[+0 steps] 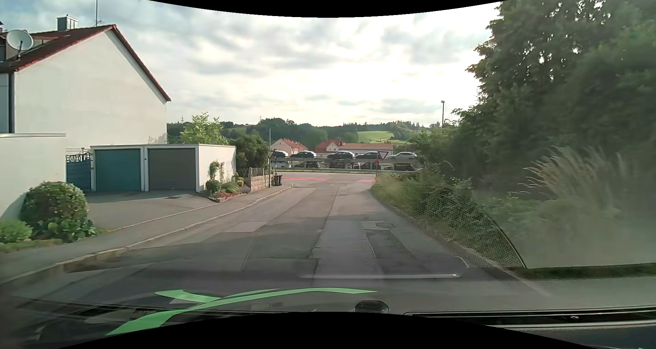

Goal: Follow the waypoints while adhering to traffic rules and regulations

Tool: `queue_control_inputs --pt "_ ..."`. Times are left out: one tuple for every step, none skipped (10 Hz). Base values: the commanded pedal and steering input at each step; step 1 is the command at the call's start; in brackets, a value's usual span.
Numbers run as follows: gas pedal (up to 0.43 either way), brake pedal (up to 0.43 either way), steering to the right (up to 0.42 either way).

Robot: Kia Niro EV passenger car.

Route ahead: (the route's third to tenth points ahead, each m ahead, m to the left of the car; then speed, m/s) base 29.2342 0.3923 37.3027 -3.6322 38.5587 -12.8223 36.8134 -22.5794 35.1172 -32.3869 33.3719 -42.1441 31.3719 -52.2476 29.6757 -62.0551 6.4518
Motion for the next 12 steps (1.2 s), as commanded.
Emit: queue_control_inputs --pt "0.000 0.116 0.006" --pt "0.000 0.116 0.006" --pt "0.000 0.116 0.004" --pt "0.000 0.152 0.001" --pt "0.000 0.152 -0.002" --pt "0.000 0.159 -0.004" --pt "0.000 0.177 -0.004" --pt "0.000 0.189 -0.004" --pt "0.000 0.189 -0.004" --pt "0.000 0.165 -0.005" --pt "0.000 0.171 -0.006" --pt "0.000 0.152 -0.006"
